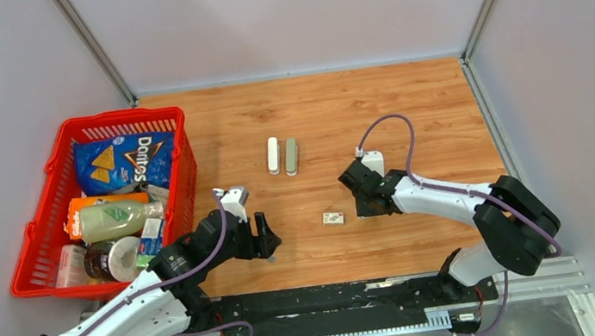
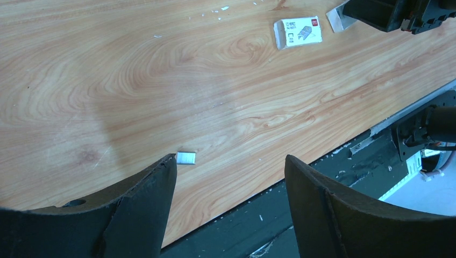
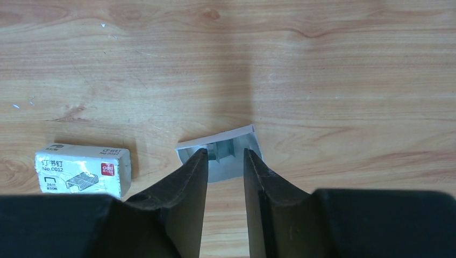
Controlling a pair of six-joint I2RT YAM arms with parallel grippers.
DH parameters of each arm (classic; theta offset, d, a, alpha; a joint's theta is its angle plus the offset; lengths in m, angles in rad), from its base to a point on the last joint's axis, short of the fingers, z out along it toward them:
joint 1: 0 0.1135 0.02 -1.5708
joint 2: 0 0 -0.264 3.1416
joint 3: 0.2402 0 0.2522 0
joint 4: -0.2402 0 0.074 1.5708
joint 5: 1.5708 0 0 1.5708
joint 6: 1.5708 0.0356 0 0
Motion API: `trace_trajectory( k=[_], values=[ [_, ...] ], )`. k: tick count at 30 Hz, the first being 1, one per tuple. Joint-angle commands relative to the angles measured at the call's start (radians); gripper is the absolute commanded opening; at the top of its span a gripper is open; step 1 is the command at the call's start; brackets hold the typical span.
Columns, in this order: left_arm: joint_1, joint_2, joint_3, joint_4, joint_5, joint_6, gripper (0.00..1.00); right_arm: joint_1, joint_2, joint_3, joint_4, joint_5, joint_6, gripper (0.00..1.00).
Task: Unload the staples from the stapler
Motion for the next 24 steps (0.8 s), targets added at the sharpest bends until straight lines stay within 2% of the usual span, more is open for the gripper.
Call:
trace_trajectory(
  k=[1,9,14,17,24],
  values=[
    [-0.003,0.005,0.007,0.027,0.009,0.016,0.81,0.0,-0.038,0.029,0.003,0.018,-0.003,0.34],
    [-0.004,-0.024,0.04,-0.021,0.006,0.021,0.81,0.124,-0.13,0.103,-0.056,0.026,-0.023,0.39],
    [-0.003,-0.072,0.079,-0.096,-0.025,0.025,0.81,0.259,-0.156,0.123,0.013,-0.038,-0.065,0.43],
    [-0.004,-0.092,0.103,-0.14,-0.055,0.03,0.81,0.327,-0.127,0.133,0.081,-0.101,-0.091,0.44],
    [-0.004,-0.17,0.149,-0.231,-0.128,0.027,0.8,0.478,0.049,0.228,0.148,-0.101,-0.212,0.47]
  ],
)
